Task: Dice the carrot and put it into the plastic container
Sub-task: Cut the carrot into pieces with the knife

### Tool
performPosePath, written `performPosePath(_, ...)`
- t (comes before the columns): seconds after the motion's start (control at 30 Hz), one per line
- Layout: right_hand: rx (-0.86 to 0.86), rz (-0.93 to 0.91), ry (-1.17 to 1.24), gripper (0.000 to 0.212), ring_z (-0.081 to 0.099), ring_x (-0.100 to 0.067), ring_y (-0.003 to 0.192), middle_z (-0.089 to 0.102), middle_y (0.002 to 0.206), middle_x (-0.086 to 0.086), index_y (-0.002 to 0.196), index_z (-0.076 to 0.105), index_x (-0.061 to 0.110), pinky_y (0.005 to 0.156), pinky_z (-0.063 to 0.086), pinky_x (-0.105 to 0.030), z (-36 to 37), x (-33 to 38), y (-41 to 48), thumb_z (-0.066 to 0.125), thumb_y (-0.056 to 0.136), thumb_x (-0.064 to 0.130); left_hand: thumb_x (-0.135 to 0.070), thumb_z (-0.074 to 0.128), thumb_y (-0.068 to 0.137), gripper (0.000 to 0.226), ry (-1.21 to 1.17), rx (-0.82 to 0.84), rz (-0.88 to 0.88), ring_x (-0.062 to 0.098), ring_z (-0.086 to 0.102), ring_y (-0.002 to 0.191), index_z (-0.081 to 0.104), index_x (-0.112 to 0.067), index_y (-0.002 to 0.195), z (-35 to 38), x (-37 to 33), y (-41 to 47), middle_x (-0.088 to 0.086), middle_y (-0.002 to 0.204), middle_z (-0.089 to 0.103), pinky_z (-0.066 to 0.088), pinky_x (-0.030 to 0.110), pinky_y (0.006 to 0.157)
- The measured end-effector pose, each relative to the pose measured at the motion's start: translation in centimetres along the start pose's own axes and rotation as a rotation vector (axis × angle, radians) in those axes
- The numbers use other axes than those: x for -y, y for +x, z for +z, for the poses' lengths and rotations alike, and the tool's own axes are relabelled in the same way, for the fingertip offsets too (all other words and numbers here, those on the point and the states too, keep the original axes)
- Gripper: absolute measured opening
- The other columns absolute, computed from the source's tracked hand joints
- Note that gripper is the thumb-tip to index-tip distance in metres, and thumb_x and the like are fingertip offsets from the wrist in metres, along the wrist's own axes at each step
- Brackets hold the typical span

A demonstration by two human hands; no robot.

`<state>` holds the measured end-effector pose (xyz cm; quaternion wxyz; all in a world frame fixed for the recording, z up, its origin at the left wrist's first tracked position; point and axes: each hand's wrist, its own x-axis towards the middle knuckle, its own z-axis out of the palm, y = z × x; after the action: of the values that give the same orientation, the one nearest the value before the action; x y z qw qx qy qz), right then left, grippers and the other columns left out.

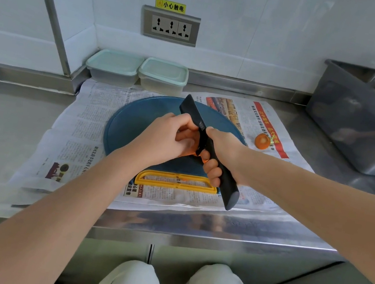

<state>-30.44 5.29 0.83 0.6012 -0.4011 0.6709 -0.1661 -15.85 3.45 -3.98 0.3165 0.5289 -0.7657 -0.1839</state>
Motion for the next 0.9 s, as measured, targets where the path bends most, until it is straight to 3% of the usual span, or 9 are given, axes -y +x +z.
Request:
performPosePath(0.13,-0.063,-0.001,0.039,0.058,0.032,-0.017,0.032,0.039,0.046,-0.003,0.063,0.045,0.012,0.035,0.034,-0.019,1.1,-1.1,1.0,0.037,0.093,0.061,-0.026,0.065,0.086,0.018,-0.034,-0.006,0.002,0.013,0.061,0.093,0.061,-0.027,0.104,0.2,0.3,0.1,0.002,0.104,0.058,0.051,0.032,0.086)
performPosePath(0.37,-0.048,0.003,0.044,0.057,0.035,-0.017,0.032,0.041,0.045,-0.004,0.065,0.045,0.012,0.036,0.036,-0.02,1.2,-1.0,1.1,0.035,0.094,0.06,-0.027,0.066,0.086,0.022,-0.06,-0.028,-0.023,0.009,0.062,0.1,0.063,-0.025,0.107,0.0,0.8,0.0,-0.003,0.109,0.065,0.051,0.034,0.091)
performPosePath(0.6,0.059,-0.037,0.093,0.055,0.032,-0.014,0.029,0.038,0.042,0.0,0.064,0.043,0.013,0.034,0.032,-0.016,-0.7,-0.7,-0.1,0.033,0.098,0.055,-0.029,0.061,0.091,0.025,0.039,-0.043,0.013,0.002,0.054,0.096,0.061,-0.024,0.116,-0.4,0.5,-0.9,-0.009,0.113,0.064,0.037,0.007,0.074)
performPosePath(0.73,0.119,-0.09,0.109,0.057,0.03,-0.012,0.031,0.036,0.043,0.001,0.062,0.041,0.013,0.033,0.03,-0.016,-2.5,0.0,-1.6,0.028,0.099,0.055,-0.034,0.062,0.088,0.024,0.016,-0.021,0.007,0.006,0.058,0.095,0.06,-0.024,0.11,-0.3,0.1,-1.0,-0.007,0.106,0.062,0.045,0.016,0.076)
performPosePath(0.9,0.153,-0.11,0.084,0.055,0.031,-0.011,0.033,0.036,0.046,0.001,0.064,0.042,0.013,0.034,0.029,-0.015,-3.3,0.4,-2.5,0.029,0.099,0.053,-0.035,0.062,0.089,0.027,0.06,-0.013,-0.007,0.008,0.056,0.098,0.058,-0.022,0.112,-0.3,0.0,-1.0,-0.006,0.108,0.059,0.037,0.009,0.071)
